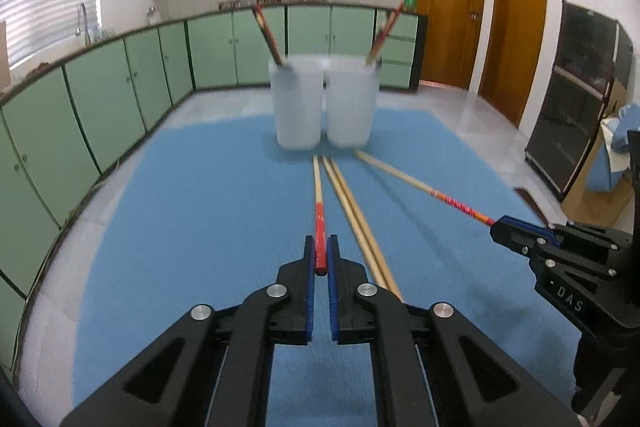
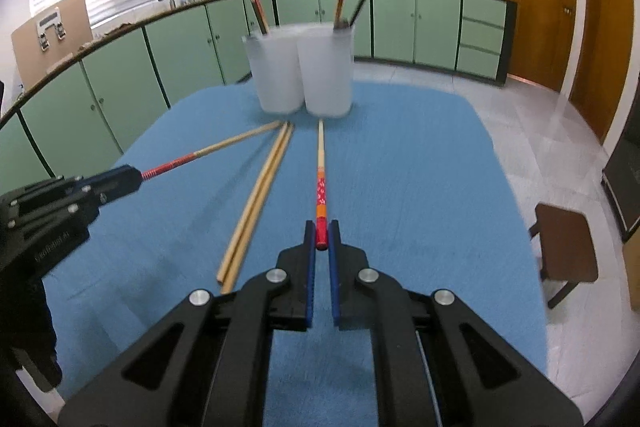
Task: Organize utensils
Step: 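Lift both red-patterned chopsticks and carry them over the white holder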
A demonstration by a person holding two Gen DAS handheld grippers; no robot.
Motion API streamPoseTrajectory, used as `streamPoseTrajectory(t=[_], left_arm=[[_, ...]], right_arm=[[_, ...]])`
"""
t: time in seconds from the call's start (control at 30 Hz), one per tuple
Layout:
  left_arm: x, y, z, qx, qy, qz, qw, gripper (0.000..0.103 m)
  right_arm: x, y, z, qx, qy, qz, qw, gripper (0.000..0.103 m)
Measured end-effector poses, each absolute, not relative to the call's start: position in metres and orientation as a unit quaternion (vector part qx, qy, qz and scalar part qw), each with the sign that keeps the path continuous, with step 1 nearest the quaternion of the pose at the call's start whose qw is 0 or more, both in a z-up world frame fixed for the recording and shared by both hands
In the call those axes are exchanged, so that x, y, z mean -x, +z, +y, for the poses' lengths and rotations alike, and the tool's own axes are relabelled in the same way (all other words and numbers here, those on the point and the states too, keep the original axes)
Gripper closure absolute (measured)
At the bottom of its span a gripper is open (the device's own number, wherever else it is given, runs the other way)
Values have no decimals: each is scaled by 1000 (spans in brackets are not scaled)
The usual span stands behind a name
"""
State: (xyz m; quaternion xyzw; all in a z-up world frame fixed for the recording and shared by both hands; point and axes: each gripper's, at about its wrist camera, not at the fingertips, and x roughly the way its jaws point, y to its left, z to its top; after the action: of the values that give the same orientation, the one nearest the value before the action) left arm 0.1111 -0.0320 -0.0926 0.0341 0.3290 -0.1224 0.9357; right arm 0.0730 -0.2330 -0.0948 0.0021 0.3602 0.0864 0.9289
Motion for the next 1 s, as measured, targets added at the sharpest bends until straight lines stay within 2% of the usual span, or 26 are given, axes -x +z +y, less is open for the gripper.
streamPoseTrajectory(t=[0.47,1.0], left_arm=[[-129,-21,-17,-10,-150,258,954,97],[-172,21,-25,-6,-192,232,954,97]], right_arm=[[-88,-6,-237,18,103,284,953,98],[-143,71,-236,4,159,265,951,98]])
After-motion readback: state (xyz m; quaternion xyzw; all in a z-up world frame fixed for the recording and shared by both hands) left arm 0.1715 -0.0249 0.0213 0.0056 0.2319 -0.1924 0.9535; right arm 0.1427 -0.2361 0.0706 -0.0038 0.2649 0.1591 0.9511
